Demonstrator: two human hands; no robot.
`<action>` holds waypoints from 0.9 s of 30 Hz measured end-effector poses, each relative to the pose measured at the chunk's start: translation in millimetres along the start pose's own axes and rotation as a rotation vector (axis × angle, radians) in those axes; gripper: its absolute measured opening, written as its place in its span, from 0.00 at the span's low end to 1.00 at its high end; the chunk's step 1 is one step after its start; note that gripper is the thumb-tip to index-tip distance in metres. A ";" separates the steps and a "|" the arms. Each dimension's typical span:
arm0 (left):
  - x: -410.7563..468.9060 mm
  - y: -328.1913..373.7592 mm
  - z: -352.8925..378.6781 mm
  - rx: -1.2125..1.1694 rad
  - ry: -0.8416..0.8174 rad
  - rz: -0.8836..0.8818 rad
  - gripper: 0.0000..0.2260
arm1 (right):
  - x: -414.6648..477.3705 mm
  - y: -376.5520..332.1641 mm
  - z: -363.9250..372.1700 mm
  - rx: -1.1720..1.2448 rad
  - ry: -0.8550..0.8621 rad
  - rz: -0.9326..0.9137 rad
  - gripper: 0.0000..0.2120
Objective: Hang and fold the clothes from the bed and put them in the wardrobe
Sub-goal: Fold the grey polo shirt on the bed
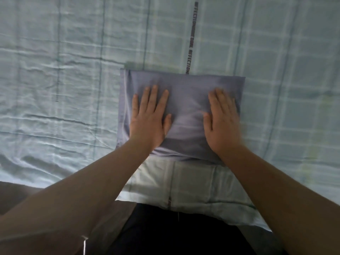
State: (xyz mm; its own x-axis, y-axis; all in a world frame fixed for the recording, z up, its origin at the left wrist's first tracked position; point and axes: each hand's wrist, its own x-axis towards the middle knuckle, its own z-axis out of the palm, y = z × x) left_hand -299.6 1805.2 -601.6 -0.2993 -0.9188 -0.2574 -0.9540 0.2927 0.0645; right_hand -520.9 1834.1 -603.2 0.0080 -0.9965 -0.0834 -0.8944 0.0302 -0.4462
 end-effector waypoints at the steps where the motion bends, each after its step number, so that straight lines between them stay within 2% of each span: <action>1: 0.4 6.6 -9.1 -0.036 0.032 0.005 0.28 | -7.0 -0.3 -9.3 0.088 0.032 0.034 0.25; 3: 2.1 26.1 -26.6 -0.137 0.096 0.070 0.26 | -27.0 2.2 -25.3 0.259 0.103 0.206 0.23; 5: 1.7 55.8 -38.0 -0.241 0.112 0.120 0.21 | -46.5 6.0 -36.5 0.399 0.133 0.488 0.21; 7: -1.6 88.1 -45.6 -0.354 0.062 0.095 0.15 | -65.5 10.7 -39.2 0.473 0.067 0.716 0.20; 9: 1.0 115.3 -48.8 -0.477 -0.048 0.012 0.11 | -84.8 13.6 -35.9 0.520 -0.005 0.823 0.21; 13: 35.8 151.7 -46.2 -0.606 -0.143 -0.058 0.09 | -102.9 5.6 -25.8 0.553 -0.066 0.896 0.18; 17: 69.2 182.6 -37.3 -0.519 -0.190 -0.098 0.23 | -101.4 8.9 -20.5 0.517 -0.108 0.947 0.18; 22: 87.4 201.5 -30.9 -0.351 -0.224 -0.186 0.37 | -103.7 15.7 -19.4 0.441 -0.198 0.895 0.17; 25: 95.7 205.0 -32.2 -0.338 -0.237 -0.188 0.41 | -104.0 17.8 -15.1 0.381 -0.212 0.876 0.17; 27: 97.1 201.4 -31.0 -0.357 -0.224 -0.169 0.38 | -106.3 15.9 -14.2 0.397 -0.189 0.866 0.14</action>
State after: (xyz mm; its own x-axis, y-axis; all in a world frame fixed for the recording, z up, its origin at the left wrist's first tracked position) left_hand -521.3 1766.8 -583.7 -0.1659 -0.8541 -0.4929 -0.9467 -0.0021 0.3222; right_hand -542.3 1939.5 -588.7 -0.4798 -0.5885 -0.6507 -0.4080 0.8062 -0.4284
